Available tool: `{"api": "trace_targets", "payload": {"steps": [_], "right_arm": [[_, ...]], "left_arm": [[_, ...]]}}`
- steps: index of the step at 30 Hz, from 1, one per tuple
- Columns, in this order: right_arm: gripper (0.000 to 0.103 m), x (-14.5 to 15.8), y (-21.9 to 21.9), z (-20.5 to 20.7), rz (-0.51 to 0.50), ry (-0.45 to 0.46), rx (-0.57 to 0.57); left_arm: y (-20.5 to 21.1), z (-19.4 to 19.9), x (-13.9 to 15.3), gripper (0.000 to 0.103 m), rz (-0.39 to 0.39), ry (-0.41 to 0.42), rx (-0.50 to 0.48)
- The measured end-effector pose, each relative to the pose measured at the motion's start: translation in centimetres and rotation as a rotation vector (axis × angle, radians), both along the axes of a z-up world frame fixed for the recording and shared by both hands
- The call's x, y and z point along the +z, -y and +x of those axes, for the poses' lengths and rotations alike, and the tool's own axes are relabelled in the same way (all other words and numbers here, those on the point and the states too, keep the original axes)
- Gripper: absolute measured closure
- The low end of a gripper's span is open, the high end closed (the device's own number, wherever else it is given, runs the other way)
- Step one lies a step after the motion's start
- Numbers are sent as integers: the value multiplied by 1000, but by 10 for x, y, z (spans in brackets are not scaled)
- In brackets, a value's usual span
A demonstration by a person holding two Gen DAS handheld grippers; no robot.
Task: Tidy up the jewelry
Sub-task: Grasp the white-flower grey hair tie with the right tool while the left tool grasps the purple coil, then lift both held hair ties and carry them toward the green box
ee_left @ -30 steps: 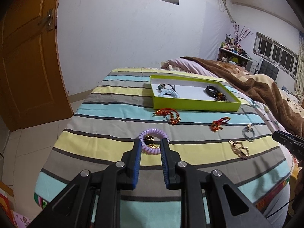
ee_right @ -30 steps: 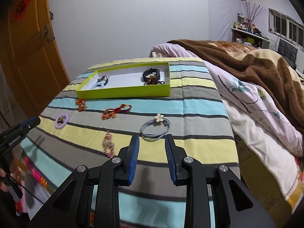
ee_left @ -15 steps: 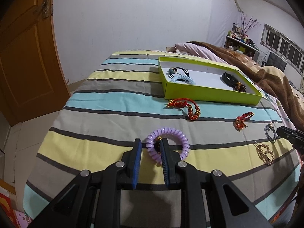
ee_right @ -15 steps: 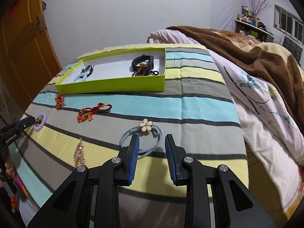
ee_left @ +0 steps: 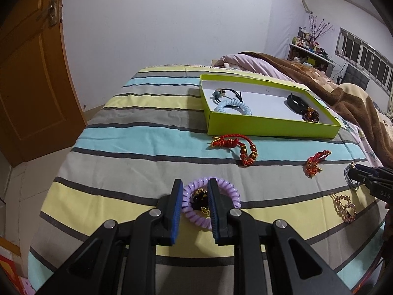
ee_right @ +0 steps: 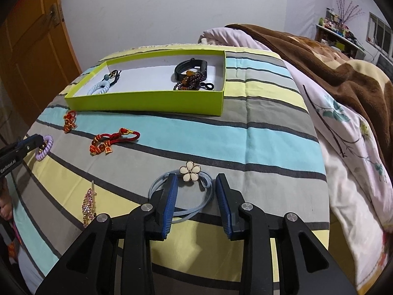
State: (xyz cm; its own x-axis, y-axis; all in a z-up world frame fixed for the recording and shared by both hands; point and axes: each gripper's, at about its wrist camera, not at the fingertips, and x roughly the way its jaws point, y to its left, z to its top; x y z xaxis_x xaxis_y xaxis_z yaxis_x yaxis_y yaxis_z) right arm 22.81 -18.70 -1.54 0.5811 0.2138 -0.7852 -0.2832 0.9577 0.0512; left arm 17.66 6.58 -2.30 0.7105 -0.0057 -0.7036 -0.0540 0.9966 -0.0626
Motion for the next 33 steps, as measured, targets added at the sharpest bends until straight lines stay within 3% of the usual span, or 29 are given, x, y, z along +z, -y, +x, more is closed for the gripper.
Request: {"api": "trace_targets", "payload": {"steps": [2, 3, 6, 14, 19, 25, 33], "right_arm": [[76, 0, -1, -1, -9, 3, 5], [86, 0, -2, -1, -15, 6, 6], [97, 0, -2, -2, -16, 6, 8], [98, 0, -2, -8, -9, 6, 13], [98, 0, 1, -10, 10, 1, 6], [97, 0, 1, -10, 11, 0, 6], [97, 0, 1, -10, 13, 0, 6]], "left_arm": [[0, -1, 0, 91, -2, 4, -3], [0, -2, 1, 95, 2, 6, -3], [0, -3, 1, 100, 13, 9, -4], [-7, -12, 4, 103, 9, 29, 1], [-10, -11, 4, 101, -50, 13, -39], [-10, -8, -4, 95, -14, -29, 5], [-1, 4, -10, 88, 31, -75, -12]]}}
